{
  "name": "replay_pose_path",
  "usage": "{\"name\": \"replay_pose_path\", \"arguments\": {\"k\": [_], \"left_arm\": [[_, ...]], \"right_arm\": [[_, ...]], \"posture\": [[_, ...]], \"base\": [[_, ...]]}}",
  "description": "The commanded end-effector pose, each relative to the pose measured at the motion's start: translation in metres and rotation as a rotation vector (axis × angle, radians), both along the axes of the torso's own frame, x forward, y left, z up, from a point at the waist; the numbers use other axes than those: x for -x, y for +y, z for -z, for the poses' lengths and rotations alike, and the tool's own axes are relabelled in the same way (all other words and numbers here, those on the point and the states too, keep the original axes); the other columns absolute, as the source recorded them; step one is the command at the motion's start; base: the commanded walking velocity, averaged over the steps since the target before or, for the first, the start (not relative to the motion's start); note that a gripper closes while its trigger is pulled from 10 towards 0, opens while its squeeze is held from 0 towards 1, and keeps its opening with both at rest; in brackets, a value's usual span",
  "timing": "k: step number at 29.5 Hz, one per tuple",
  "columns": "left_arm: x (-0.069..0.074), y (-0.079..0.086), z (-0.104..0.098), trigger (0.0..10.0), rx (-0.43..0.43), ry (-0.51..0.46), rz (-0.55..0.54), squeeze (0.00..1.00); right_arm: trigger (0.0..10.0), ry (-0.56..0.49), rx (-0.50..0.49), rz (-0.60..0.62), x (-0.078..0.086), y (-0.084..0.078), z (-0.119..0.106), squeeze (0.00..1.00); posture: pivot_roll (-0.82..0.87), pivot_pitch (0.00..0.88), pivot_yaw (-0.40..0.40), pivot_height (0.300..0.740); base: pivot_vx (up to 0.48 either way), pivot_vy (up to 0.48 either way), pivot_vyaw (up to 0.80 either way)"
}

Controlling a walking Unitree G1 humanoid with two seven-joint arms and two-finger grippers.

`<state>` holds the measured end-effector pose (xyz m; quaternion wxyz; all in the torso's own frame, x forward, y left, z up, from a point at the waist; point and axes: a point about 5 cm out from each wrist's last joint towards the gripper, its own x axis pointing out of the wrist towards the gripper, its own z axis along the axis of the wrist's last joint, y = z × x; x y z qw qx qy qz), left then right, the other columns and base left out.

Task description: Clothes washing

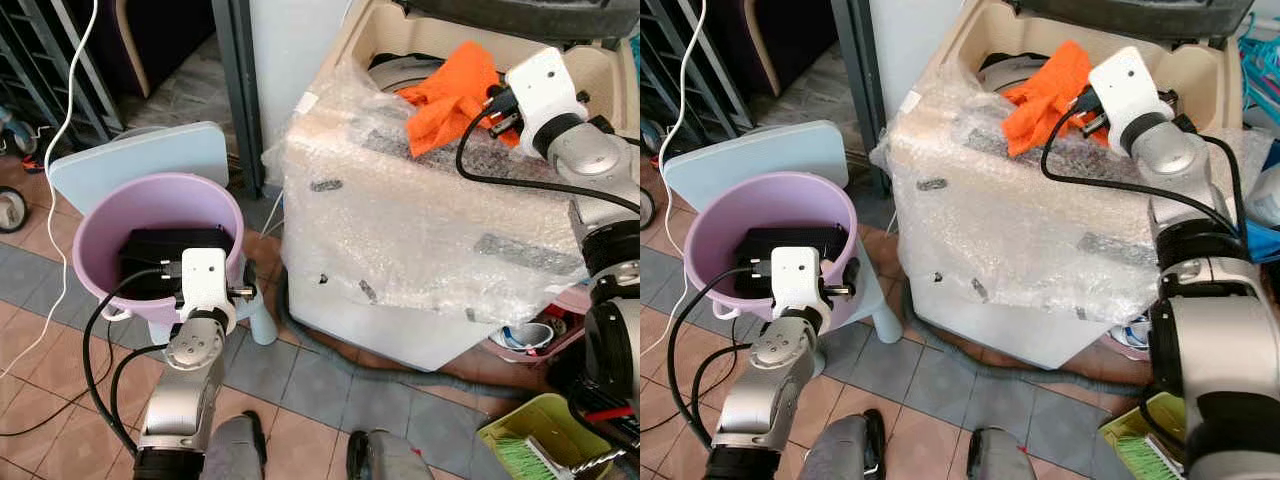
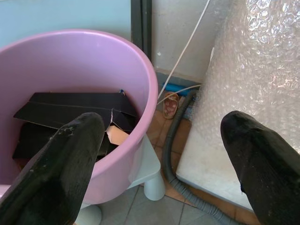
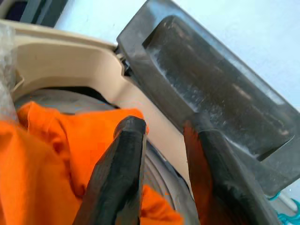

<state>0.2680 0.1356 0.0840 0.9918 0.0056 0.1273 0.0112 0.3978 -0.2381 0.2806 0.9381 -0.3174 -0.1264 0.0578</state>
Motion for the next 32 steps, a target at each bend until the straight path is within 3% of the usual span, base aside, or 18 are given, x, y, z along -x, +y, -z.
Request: {"name": "replay_pose_path", "arguments": {"k": [1, 4, 5, 6, 7, 10, 11, 12, 14, 15, 16, 17, 18, 20, 25, 26, 30, 32], "left_arm": [[0.001, 0.0, 0.001, 10.0, -0.004, 0.005, 0.009, 0.0], [0.002, 0.0, 0.001, 10.0, -0.005, 0.005, 0.006, 0.0], [0.002, 0.0, 0.001, 10.0, -0.005, 0.005, 0.004, 0.0], [0.002, 0.0, 0.001, 10.0, -0.005, 0.005, 0.004, 0.0], [0.003, 0.001, 0.001, 10.0, -0.004, 0.006, 0.003, 0.0], [0.003, 0.001, 0.001, 10.0, -0.002, 0.008, 0.008, 0.0], [0.003, 0.001, 0.001, 10.0, -0.002, 0.008, 0.008, 0.0], [0.003, 0.0, 0.002, 10.0, -0.003, 0.01, 0.013, 0.0], [0.002, 0.0, 0.002, 10.0, -0.004, 0.013, 0.014, 0.0], [0.002, 0.0, 0.002, 10.0, -0.004, 0.013, 0.014, 0.0], [0.003, 0.0, 0.002, 10.0, -0.004, 0.013, 0.014, 0.0], [0.003, 0.0, 0.002, 10.0, -0.007, 0.013, 0.014, 0.0], [0.003, 0.0, 0.002, 10.0, -0.007, 0.013, 0.014, 0.0], [0.003, 0.001, 0.002, 10.0, -0.009, 0.014, 0.004, 0.0], [0.004, 0.002, 0.002, 10.0, -0.01, 0.015, -0.001, 0.0], [0.004, 0.002, 0.002, 10.0, -0.009, 0.015, 0.0, 0.0], [0.004, 0.002, 0.002, 10.0, -0.01, 0.016, 0.004, 0.0], [0.004, 0.001, 0.002, 10.0, -0.01, 0.018, 0.011, 0.0]], "right_arm": [[10.0, -0.124, -0.058, -0.042, 0.005, 0.004, -0.023, 1.0], [10.0, -0.127, -0.135, -0.167, 0.009, 0.017, -0.022, 1.0], [10.0, -0.074, -0.113, -0.282, 0.012, 0.031, -0.013, 1.0], [10.0, -0.074, -0.113, -0.282, 0.012, 0.031, -0.013, 1.0], [10.0, -0.017, -0.095, -0.376, 0.016, 0.042, -0.002, 1.0], [10.0, 0.13, -0.099, -0.513, 0.021, 0.054, 0.023, 1.0], [10.0, 0.13, -0.099, -0.513, 0.021, 0.054, 0.023, 1.0], [10.0, 0.228, -0.073, -0.554, 0.024, 0.055, 0.04, 1.0], [10.0, 0.338, -0.046, -0.514, 0.022, 0.051, 0.059, 1.0], [10.0, 0.338, -0.046, -0.514, 0.022, 0.051, 0.059, 1.0], [10.0, 0.375, -0.026, -0.463, 0.02, 0.046, 0.066, 1.0], [10.0, 0.391, -0.017, -0.324, 0.014, 0.034, 0.072, 1.0], [10.0, 0.391, -0.017, -0.324, 0.014, 0.034, 0.072, 1.0], [10.0, 0.275, -0.089, -0.052, 0.003, 0.008, 0.054, 1.0], [10.0, 0.039, -0.22, 0.153, 0.003, -0.018, 0.016, 1.0], [10.0, -0.03, -0.249, 0.165, 0.005, -0.022, 0.006, 1.0], [10.0, -0.078, -0.288, 0.1, 0.007, -0.014, -0.001, 1.0], [10.0, -0.054, -0.309, -0.051, 0.008, 0.007, 0.004, 1.0]], "posture": [[0.01, 0.127, -0.01, 0.74], [0.01, 0.127, -0.013, 0.74], [0.01, 0.13, -0.012, 0.74], [0.01, 0.13, -0.012, 0.74], [0.01, 0.132, -0.011, 0.74], [0.01, 0.134, -0.008, 0.74], [0.01, 0.134, -0.008, 0.74], [0.01, 0.134, -0.007, 0.74], [0.01, 0.134, -0.006, 0.74], [0.01, 0.134, -0.006, 0.74], [0.01, 0.132, -0.008, 0.74], [0.02, 0.133, -0.009, 0.74], [0.02, 0.133, -0.009, 0.74], [0.02, 0.133, -0.009, 0.74], [0.02, 0.135, -0.011, 0.74], [0.01, 0.136, -0.009, 0.74], [0.01, 0.138, -0.006, 0.74], [0.01, 0.138, -0.006, 0.74]], "base": [[0.0, 0.0, 0.0], [0.0, 0.0, 0.0], [0.0, 0.0, 0.0], [0.0, 0.0, 0.0], [0.0, 0.0, 0.0], [0.0, 0.0, 0.0], [0.0, 0.0, 0.0], [0.0, 0.0, 0.0], [0.0, 0.0, 0.0], [0.0, 0.0, 0.0], [0.0, 0.0, 0.0], [0.0, 0.0, 0.0], [0.0, 0.0, 0.0], [0.0, 0.0, 0.0], [0.0, 0.0, 0.0], [0.0, 0.0, 0.0], [0.0, 0.0, 0.0], [0.0, 0.0, 0.0]]}}
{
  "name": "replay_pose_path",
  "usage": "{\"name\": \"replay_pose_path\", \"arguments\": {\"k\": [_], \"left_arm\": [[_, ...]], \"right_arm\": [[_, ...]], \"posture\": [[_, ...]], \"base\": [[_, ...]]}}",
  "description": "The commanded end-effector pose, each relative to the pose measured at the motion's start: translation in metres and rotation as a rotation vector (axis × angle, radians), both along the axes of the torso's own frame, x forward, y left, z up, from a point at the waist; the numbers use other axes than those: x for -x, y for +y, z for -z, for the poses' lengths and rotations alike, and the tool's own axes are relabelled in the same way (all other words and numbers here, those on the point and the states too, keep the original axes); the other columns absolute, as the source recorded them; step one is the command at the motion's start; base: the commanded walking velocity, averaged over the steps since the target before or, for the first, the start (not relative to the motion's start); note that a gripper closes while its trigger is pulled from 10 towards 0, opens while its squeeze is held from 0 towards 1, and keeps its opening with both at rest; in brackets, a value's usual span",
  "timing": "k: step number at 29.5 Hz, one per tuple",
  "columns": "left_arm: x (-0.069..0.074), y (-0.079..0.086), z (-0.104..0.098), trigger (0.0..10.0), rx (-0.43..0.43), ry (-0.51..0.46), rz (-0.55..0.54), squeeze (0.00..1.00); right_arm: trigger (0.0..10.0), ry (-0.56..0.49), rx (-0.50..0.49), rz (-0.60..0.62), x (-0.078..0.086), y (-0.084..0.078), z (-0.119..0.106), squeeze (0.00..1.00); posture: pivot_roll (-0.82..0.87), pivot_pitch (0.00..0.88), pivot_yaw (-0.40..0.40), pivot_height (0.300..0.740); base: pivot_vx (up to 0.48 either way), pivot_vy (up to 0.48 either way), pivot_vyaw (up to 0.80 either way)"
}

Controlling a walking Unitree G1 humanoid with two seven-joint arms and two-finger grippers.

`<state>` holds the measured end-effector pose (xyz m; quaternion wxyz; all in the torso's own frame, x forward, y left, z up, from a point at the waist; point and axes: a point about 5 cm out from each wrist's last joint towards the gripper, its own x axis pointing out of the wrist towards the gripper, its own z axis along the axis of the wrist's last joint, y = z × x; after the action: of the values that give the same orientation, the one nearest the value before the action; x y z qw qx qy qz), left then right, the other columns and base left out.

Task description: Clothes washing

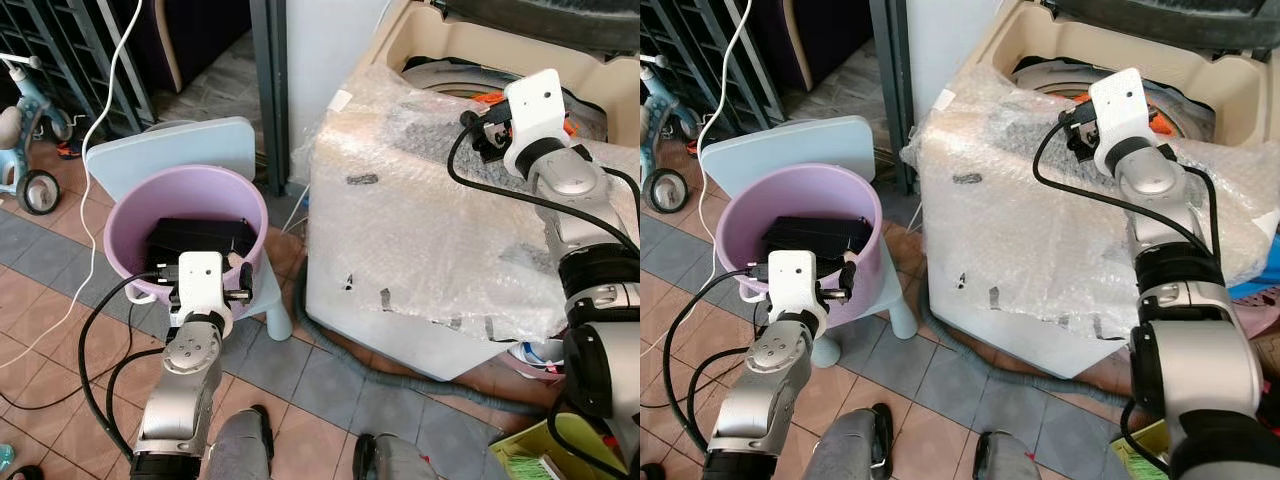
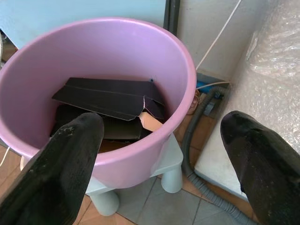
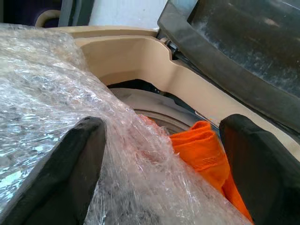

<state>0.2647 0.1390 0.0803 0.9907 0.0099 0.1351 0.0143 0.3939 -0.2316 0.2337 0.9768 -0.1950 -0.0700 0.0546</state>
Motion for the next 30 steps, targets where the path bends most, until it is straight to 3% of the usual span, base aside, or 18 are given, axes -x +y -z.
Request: {"name": "replay_pose_path", "arguments": {"k": [1, 6, 7, 13, 15, 16, 17, 21, 23, 27, 30], "left_arm": [[0.001, -0.003, -0.001, 10.0, -0.002, 0.003, 0.018, 0.0], [0.001, -0.003, -0.001, 10.0, -0.001, 0.003, 0.018, 0.0], [0.001, -0.003, -0.001, 10.0, 0.0, 0.003, 0.015, 0.0], [0.002, -0.002, -0.001, 10.0, 0.008, 0.0, 0.005, 0.0], [0.002, -0.003, -0.002, 10.0, 0.013, -0.003, 0.012, 0.0], [0.002, -0.003, -0.002, 10.0, 0.014, -0.004, 0.014, 0.0], [0.002, -0.003, -0.001, 10.0, 0.014, -0.002, 0.014, 0.0], [0.003, -0.002, -0.001, 10.0, 0.012, -0.004, 0.012, 0.0], [0.003, -0.002, -0.001, 10.0, 0.009, -0.005, 0.015, 0.0], [0.003, -0.002, -0.002, 10.0, 0.009, -0.004, 0.016, 0.0], [0.004, -0.001, -0.001, 10.0, 0.009, -0.001, 0.014, 0.0]], "right_arm": [[10.0, -0.169, -0.068, -0.086, 0.004, 0.007, -0.038, 1.0], [10.0, -0.065, 0.001, -0.359, 0.016, 0.036, -0.018, 1.0], [10.0, -0.091, 0.047, -0.375, 0.021, 0.037, -0.017, 1.0], [10.0, -0.172, 0.095, -0.283, 0.034, 0.033, -0.01, 1.0], [10.0, -0.178, 0.102, -0.18, 0.042, 0.028, 0.003, 0.94], [10.0, -0.174, 0.094, -0.155, 0.044, 0.027, 0.006, 0.73], [10.0, -0.181, 0.126, -0.102, 0.048, 0.025, 0.012, 0.0], [10.0, -0.206, 0.139, 0.014, 0.058, 0.023, 0.022, 0.0], [10.0, -0.149, 0.178, 0.053, 0.062, 0.022, 0.038, 0.0], [10.0, -0.005, 0.041, 0.183, 0.069, 0.009, 0.066, 0.0], [10.0, 0.091, -0.009, 0.205, 0.077, 0.011, 0.086, 0.0]], "posture": [[0.01, 0.138, -0.006, 0.74], [0.01, 0.137, -0.007, 0.74], [0.01, 0.138, -0.007, 0.74], [0.0, 0.139, -0.014, 0.74], [0.0, 0.14, -0.015, 0.74], [0.0, 0.141, -0.014, 0.74], [0.0, 0.14, -0.013, 0.74], [0.0, 0.139, -0.01, 0.74], [0.0, 0.136, -0.008, 0.74], [0.0, 0.138, -0.01, 0.74], [0.0, 0.139, -0.007, 0.74]], "base": [[0.0, 0.0, 0.0], [0.0, 0.0, 0.0], [0.0, 0.0, 0.0], [0.0, 0.0, 0.0], [0.0, 0.0, 0.0], [0.0, 0.0, 0.0], [0.0, 0.0, 0.0], [0.0, 0.0, 0.0], [0.0, 0.0, 0.0], [0.0, 0.0, 0.0], [0.0, 0.0, 0.0]]}}
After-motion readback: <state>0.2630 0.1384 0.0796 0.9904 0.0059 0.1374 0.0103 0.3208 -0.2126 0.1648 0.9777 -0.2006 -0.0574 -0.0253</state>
